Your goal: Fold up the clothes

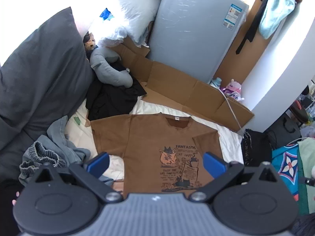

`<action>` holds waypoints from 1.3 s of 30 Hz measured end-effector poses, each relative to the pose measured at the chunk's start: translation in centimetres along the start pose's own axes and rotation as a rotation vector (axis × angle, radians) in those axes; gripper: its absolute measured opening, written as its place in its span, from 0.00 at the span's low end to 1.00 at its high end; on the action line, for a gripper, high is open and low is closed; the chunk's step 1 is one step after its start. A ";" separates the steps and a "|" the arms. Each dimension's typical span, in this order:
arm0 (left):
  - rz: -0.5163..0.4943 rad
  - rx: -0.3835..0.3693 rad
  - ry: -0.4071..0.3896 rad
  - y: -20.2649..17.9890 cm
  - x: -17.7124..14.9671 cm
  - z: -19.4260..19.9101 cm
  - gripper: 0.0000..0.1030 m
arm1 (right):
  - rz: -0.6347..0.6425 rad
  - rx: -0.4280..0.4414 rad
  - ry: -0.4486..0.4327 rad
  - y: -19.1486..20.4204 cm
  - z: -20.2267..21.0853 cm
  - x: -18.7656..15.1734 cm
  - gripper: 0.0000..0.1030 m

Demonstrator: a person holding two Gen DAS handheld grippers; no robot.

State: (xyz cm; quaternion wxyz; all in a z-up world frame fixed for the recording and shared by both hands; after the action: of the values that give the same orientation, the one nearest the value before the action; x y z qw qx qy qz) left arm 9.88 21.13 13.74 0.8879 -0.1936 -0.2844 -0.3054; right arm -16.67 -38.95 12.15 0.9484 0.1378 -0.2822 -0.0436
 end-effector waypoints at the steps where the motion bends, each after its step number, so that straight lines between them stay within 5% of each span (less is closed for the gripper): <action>1: 0.006 0.006 0.002 0.2 -0.3 -0.2 0.99 | 0.001 0.002 0.004 0.3 -0.4 -0.4 0.99; 11: 0.077 0.052 0.018 2.1 -2.7 -2.8 0.99 | 0.032 0.030 0.040 2.7 -4.2 -3.0 0.99; 25: 0.033 0.066 0.077 3.6 -5.1 -7.0 0.99 | 0.059 0.054 0.056 5.3 -8.7 -4.0 0.99; 39: -0.023 0.072 0.114 6.8 -6.8 -15.8 0.90 | 0.123 0.072 0.051 7.5 -19.1 -4.4 0.99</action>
State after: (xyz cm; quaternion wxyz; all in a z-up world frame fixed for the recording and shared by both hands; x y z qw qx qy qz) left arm 15.97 20.94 -3.70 0.9056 -0.1404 -0.2463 -0.3155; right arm -9.85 -26.55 -3.40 0.9506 0.1554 -0.2673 0.0285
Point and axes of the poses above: each gripper's, at about its wrist camera, not at the fingertips, and z roughly against the way its jaws point, y to its left, x to its top, the point moved 2 cm from there along -z, roughly the way its jaws point, and after that the axes turned 7 degrees about -z, right-handed, at the moved point
